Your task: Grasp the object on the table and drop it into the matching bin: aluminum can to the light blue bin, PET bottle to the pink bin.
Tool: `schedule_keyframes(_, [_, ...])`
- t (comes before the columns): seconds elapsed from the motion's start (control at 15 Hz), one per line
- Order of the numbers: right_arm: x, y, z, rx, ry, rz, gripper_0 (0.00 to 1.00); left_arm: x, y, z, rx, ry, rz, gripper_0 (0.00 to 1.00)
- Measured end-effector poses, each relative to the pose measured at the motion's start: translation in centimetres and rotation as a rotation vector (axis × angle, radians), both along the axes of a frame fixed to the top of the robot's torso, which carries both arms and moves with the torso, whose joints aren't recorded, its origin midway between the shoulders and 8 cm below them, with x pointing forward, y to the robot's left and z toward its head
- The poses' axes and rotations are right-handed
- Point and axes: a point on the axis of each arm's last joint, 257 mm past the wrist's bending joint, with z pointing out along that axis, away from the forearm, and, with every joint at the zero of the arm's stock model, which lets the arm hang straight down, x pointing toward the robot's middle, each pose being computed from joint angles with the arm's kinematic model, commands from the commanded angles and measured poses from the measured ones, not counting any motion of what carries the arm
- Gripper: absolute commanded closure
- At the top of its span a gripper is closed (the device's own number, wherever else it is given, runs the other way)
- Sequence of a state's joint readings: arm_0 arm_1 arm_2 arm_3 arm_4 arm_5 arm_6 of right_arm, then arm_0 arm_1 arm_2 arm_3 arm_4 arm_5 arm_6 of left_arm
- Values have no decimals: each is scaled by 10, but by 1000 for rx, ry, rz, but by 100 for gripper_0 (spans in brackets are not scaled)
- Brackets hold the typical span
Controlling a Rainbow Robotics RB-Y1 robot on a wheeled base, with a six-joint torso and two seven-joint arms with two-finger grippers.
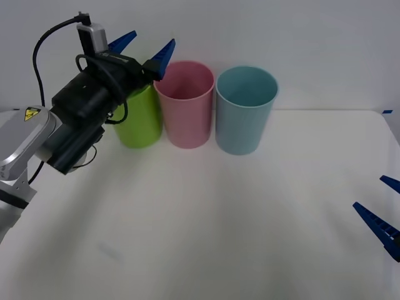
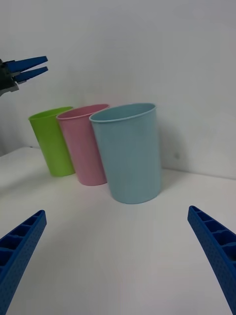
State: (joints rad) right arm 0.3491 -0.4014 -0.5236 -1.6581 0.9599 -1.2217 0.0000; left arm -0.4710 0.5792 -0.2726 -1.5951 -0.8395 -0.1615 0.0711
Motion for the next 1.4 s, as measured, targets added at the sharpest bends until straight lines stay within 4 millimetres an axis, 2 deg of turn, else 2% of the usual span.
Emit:
schedule_keyframes(0.6, [0, 0, 0, 0, 0, 0, 0, -62, 79, -48, 42, 9, -36, 0])
schedule_keyframes(1.2, [0, 0, 0, 0, 0, 0, 0, -130, 137, -123, 209, 44, -43, 0])
schedule_keyframes(1.4, [0, 0, 0, 0, 0, 0, 0, -152, 154, -139, 267, 55, -52, 0])
